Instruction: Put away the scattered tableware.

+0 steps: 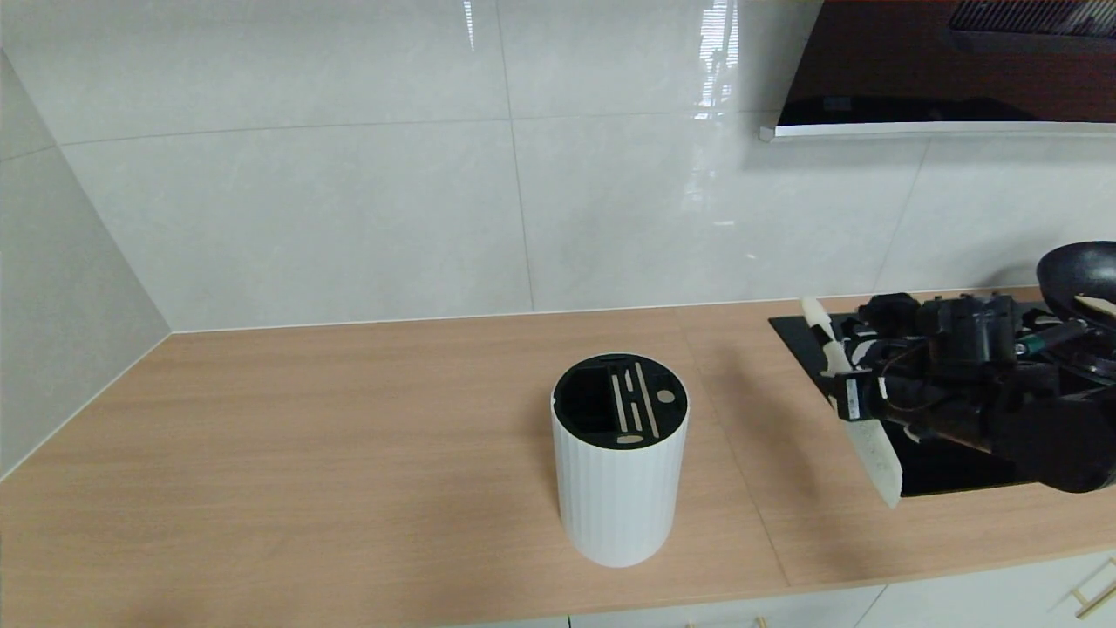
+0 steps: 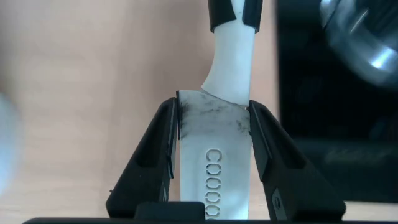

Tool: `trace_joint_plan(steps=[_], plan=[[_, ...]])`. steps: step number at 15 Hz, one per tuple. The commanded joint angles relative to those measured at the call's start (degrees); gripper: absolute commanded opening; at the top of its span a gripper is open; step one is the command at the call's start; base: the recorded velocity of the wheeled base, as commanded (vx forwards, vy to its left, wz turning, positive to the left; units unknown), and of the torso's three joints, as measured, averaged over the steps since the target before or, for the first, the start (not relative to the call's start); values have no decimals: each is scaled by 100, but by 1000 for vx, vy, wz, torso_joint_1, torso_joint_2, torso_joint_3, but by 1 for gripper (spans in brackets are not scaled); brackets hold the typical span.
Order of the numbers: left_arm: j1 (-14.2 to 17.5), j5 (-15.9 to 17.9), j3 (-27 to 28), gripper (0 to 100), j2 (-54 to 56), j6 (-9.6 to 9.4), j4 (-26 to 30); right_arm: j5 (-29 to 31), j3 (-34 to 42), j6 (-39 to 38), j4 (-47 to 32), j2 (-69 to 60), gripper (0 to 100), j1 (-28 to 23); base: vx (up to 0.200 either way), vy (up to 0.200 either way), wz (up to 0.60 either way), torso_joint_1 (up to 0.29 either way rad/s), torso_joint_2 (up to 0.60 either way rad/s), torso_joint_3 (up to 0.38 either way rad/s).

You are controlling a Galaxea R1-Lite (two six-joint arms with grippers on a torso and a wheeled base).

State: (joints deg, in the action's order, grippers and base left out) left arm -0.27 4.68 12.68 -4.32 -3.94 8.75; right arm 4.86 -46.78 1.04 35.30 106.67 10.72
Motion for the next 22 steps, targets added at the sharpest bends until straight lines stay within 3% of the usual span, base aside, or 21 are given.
trace_joint_plan(steps=[1,3,5,6,7,10,11,13,17,20,22], plan=[[-8,534,1211,100,-1687,-274,259,85,-403,11,12,-911,0,352,0,0,0,0,0,0],[-8,534,2107,100,-3084,-221,153,419,-570,2,12,-1166,0,792,0,0,0,0,0,0],[-79,569,2819,100,-4200,69,-40,946,-499,-7,20,-1421,0,1363,0,0,0,0,0,0],[-395,560,3030,100,-4684,279,-295,1087,-464,-25,29,-1553,0,1627,0,0,0,0,0,0],[-878,551,3100,100,-5079,657,-752,1131,-411,-51,29,-1676,0,1846,0,0,0,0,0,0],[-2381,578,3092,100,-5861,2301,-1851,1166,-253,-192,12,-1904,0,2629,0,0,0,0,0,0],[-2610,622,3092,100,-6064,2459,-2044,1245,-209,-192,12,-1913,0,2848,0,0,0,0,0,0],[-3005,736,3100,100,-6749,2503,-2510,1561,-121,-218,12,-1860,0,3455,0,0,0,0,0,0],[-3172,762,3118,100,-7988,2600,-4215,1570,-86,-569,20,-1588,0,3965,0,0,0,0,0,0],[-3436,815,3302,100,-8243,2609,-4426,1579,-95,-728,29,-1561,0,4193,0,0,0,0,0,0],[-3946,841,3311,100,-8243,3083,-4444,1597,-113,-736,20,-1553,0,4228,0,0,0,0,0,0]])
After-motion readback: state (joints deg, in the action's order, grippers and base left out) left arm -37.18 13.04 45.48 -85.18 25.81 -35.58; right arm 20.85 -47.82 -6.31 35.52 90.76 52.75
